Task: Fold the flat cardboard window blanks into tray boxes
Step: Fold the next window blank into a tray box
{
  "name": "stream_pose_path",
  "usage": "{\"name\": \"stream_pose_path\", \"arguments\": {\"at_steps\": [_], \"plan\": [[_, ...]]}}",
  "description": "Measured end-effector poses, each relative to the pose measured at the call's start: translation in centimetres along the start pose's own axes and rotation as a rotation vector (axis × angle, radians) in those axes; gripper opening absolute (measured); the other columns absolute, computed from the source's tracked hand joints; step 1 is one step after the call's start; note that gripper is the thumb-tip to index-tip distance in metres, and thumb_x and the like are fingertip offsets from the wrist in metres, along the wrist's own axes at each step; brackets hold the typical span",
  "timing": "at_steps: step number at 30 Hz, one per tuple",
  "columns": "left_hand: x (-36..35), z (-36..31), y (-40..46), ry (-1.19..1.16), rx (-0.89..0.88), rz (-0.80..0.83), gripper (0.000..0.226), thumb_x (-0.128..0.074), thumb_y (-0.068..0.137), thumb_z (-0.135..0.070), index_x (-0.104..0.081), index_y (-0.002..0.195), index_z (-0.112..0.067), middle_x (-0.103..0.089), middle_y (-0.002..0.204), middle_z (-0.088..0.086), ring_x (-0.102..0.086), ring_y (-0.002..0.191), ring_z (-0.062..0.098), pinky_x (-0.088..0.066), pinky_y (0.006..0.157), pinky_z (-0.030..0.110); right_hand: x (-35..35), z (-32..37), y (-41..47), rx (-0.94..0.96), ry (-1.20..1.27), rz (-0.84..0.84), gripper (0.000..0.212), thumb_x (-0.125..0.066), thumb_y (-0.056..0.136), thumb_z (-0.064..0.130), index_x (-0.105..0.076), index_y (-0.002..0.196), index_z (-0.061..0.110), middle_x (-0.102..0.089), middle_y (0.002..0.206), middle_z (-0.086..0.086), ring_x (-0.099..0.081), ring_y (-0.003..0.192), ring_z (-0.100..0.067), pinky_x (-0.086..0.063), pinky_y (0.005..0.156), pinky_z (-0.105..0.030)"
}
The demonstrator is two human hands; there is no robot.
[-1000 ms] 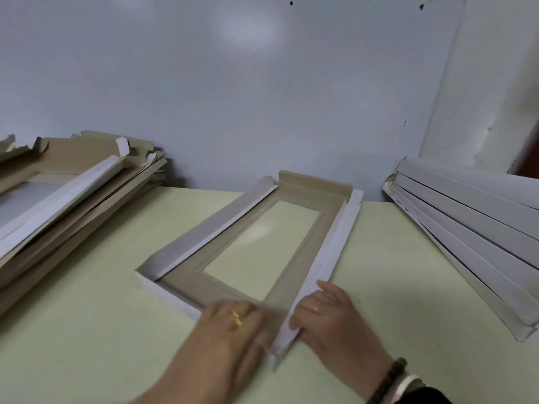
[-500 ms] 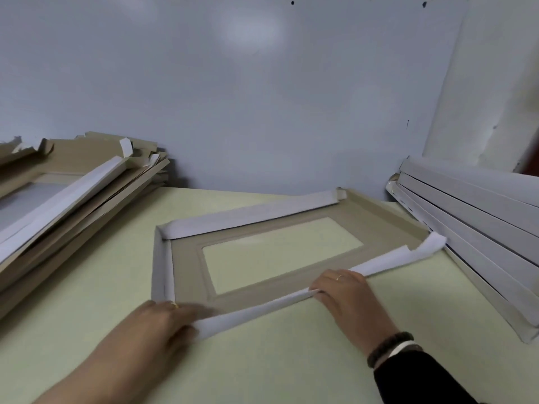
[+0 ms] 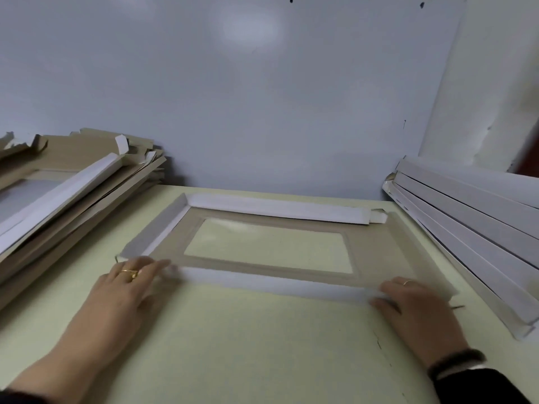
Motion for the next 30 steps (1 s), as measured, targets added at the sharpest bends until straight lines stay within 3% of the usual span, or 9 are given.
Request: {"name": "stream_pose_path", "arguments": {"at_steps": [5, 8, 10, 14, 17, 21, 23, 26, 30], "plan": [[-1.6, -7.6, -0.5, -0.248, -0.228, 0.099, 0.074, -0.065, 0.073, 0.002, -0.04, 0.14, -0.019, -0.045, 0.137, 0.005, -0.058, 0.109, 0.023, -0.048, 0.089, 0.031, -0.2, 9.2, -0.7, 0.255, 0.029, 0.037, 0.036, -0.093, 0.036, 0.02, -0.059, 0.048, 0.014, -0.055, 0.045, -0.003, -0.055, 0.039, -0.014, -0.034, 0.034, -0.016], [-2.6, -12.3, -1.4, -0.234, -0.415, 0.115, 0.074, -0.074, 0.067, -0.005, -0.046, 0.136, -0.011, -0.052, 0.132, 0.011, -0.063, 0.104, 0.018, -0.052, 0.079, 0.022, -0.9, 13.4, -1.7, 0.388, 0.155, 0.2, 0.027, -0.066, 0.08, 0.035, -0.065, 0.1, 0.018, -0.067, 0.088, -0.001, -0.063, 0.083, -0.015, -0.042, 0.071, -0.024], [-2.5, -13.9, -1.6, -0.181, -0.475, 0.078, 0.044, -0.065, 0.074, -0.018, -0.061, 0.118, -0.019, -0.062, 0.118, 0.004, -0.066, 0.089, 0.014, -0.051, 0.073, 0.017, -1.1, 14.4, -2.7, 0.423, 0.221, 0.284, 0.045, -0.044, 0.091, 0.048, -0.044, 0.131, 0.029, -0.06, 0.114, -0.001, -0.053, 0.106, -0.019, -0.034, 0.084, -0.026], [-2.3, -12.8, -1.1, -0.137, -0.462, 0.079, 0.023, -0.042, 0.079, -0.021, -0.064, 0.081, -0.026, -0.063, 0.087, -0.009, -0.062, 0.074, 0.009, -0.043, 0.065, 0.015, 0.3, 13.9, -3.3, 0.521, 0.285, 0.37, 0.041, -0.049, 0.082, 0.06, -0.049, 0.113, 0.033, -0.059, 0.103, 0.006, -0.05, 0.094, -0.011, -0.03, 0.071, -0.02], [-2.1, -11.6, -0.4, -0.155, -0.426, 0.055, 0.022, -0.054, 0.065, -0.005, -0.063, 0.076, -0.022, -0.062, 0.082, -0.009, -0.061, 0.07, 0.01, -0.04, 0.062, 0.015, 0.2, 11.6, -3.5, 0.488, 0.269, 0.405, 0.046, -0.053, 0.072, 0.059, -0.054, 0.112, 0.038, -0.06, 0.109, 0.016, -0.049, 0.1, -0.002, -0.035, 0.086, -0.014], [-2.6, -10.2, 0.7, -0.193, -0.4, 0.074, 0.032, -0.033, 0.072, -0.005, -0.063, 0.076, -0.017, -0.06, 0.083, -0.006, -0.06, 0.07, 0.013, -0.04, 0.065, 0.019, 0.0, 8.0, -3.1, 0.437, 0.252, 0.43, 0.071, -0.051, 0.056, 0.076, -0.063, 0.11, 0.031, -0.061, 0.116, 0.023, -0.053, 0.108, 0.005, -0.037, 0.094, -0.01], [-3.3, -9.1, 1.4, -0.239, -0.387, 0.1, 0.032, -0.036, 0.07, -0.002, -0.064, 0.081, -0.014, -0.059, 0.089, -0.004, -0.059, 0.077, 0.015, -0.04, 0.07, 0.02, 0.5, 6.6, -2.7, 0.486, 0.135, 0.296, 0.053, -0.069, 0.056, 0.067, -0.072, 0.094, 0.031, -0.065, 0.108, 0.023, -0.061, 0.096, 0.008, -0.045, 0.083, -0.007], [-4.9, -6.9, 2.0, -0.403, -0.229, 0.226, 0.023, -0.044, 0.079, -0.013, -0.062, 0.089, -0.023, -0.057, 0.097, -0.011, -0.054, 0.088, 0.015, -0.042, 0.081, 0.024, 1.0, 5.7, -2.7, 0.537, 0.109, 0.131, 0.04, -0.091, 0.044, 0.013, -0.075, 0.078, 0.025, -0.071, 0.088, 0.016, -0.066, 0.069, -0.006, -0.051, 0.059, -0.013], [-4.9, -5.9, 1.8, -0.747, -0.026, 0.358, 0.029, -0.068, 0.065, -0.036, -0.068, 0.092, -0.025, -0.069, 0.102, -0.011, -0.064, 0.093, 0.007, -0.045, 0.087, 0.03, 0.9, 7.4, -3.4, 0.676, 0.01, -0.052, 0.035, -0.046, 0.065, 0.004, -0.074, 0.075, 0.024, -0.069, 0.081, 0.013, -0.059, 0.063, -0.01, -0.048, 0.059, -0.016]]}}
Point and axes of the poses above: each hand's wrist, its own y-axis towards the middle knuckle, its own x-axis out of the back of the hand, z = x × y, the point moved 6 cm from there along y, towards the middle knuckle
